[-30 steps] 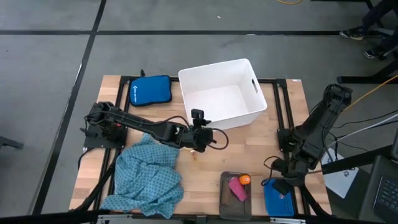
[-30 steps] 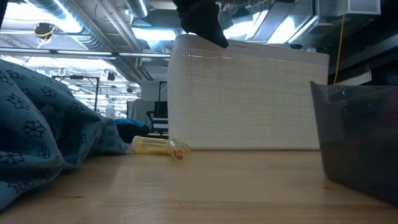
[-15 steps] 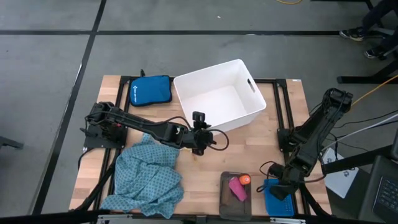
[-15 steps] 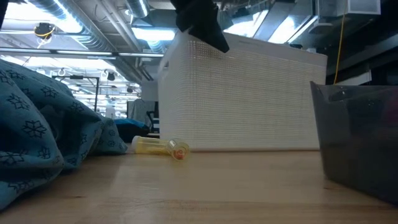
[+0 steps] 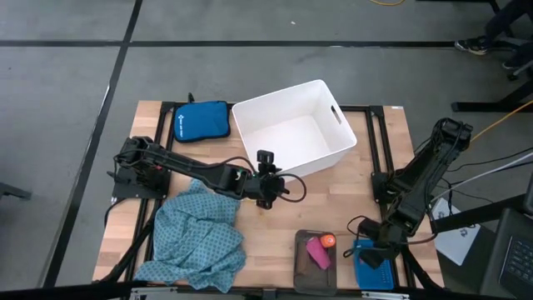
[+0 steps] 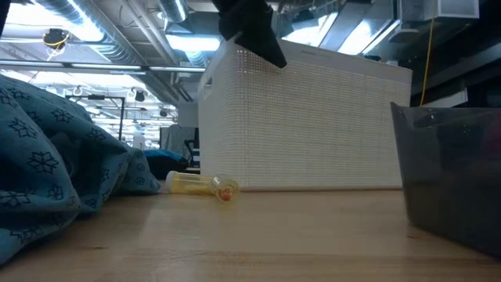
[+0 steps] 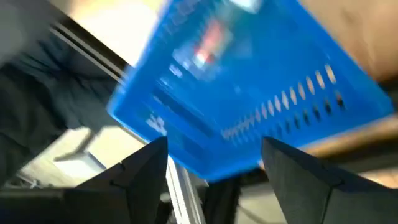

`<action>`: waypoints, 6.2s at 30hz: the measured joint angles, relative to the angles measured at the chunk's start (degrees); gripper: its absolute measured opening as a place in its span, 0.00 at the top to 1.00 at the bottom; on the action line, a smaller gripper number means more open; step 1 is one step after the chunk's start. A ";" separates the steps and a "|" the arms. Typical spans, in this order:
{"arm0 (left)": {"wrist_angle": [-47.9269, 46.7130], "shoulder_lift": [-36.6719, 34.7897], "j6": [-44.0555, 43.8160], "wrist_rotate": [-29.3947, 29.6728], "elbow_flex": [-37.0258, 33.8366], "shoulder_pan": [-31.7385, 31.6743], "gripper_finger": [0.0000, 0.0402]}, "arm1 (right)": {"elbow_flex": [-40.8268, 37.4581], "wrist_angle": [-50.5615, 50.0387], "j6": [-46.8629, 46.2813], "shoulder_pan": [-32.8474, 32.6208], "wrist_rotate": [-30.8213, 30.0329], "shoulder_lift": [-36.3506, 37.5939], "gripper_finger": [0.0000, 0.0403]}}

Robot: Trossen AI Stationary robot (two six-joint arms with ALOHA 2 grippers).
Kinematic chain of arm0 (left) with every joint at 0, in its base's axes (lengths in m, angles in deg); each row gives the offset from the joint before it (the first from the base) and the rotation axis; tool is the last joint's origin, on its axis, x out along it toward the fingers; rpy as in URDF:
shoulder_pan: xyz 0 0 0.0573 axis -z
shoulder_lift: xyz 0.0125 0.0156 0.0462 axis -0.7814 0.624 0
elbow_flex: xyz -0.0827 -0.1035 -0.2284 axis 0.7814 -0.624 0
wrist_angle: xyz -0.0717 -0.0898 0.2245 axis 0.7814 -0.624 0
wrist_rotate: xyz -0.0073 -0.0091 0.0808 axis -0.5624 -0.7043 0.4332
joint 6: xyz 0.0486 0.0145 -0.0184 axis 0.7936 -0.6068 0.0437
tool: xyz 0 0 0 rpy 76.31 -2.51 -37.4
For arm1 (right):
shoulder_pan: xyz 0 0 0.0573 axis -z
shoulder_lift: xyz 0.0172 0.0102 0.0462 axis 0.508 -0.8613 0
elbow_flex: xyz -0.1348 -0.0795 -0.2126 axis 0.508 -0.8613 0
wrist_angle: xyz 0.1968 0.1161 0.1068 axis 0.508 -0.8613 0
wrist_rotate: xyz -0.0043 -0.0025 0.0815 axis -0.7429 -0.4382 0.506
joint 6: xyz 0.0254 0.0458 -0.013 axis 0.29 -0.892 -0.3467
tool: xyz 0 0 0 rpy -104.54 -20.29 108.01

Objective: Pick & place medical supplies in basket/bin
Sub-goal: Put the top yellow pill bottle into the blue bin

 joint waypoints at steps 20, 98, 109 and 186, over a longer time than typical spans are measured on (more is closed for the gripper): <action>-14.15 -0.56 -11.75 -4.21 0.13 0.65 0.63 | -0.02 14.33 21.95 -1.77 -23.27 0.01 0.43; -25.96 -3.79 -7.47 16.97 4.83 -3.84 0.43 | -0.02 16.02 31.82 6.26 -20.82 0.01 0.43; -20.21 -9.97 -21.04 7.29 4.83 6.26 0.43 | -0.02 16.50 33.70 6.58 -20.92 0.03 0.43; -24.71 12.52 -24.74 -20.95 -4.35 -0.83 0.45 | -0.02 17.60 38.99 9.07 -22.75 0.03 0.43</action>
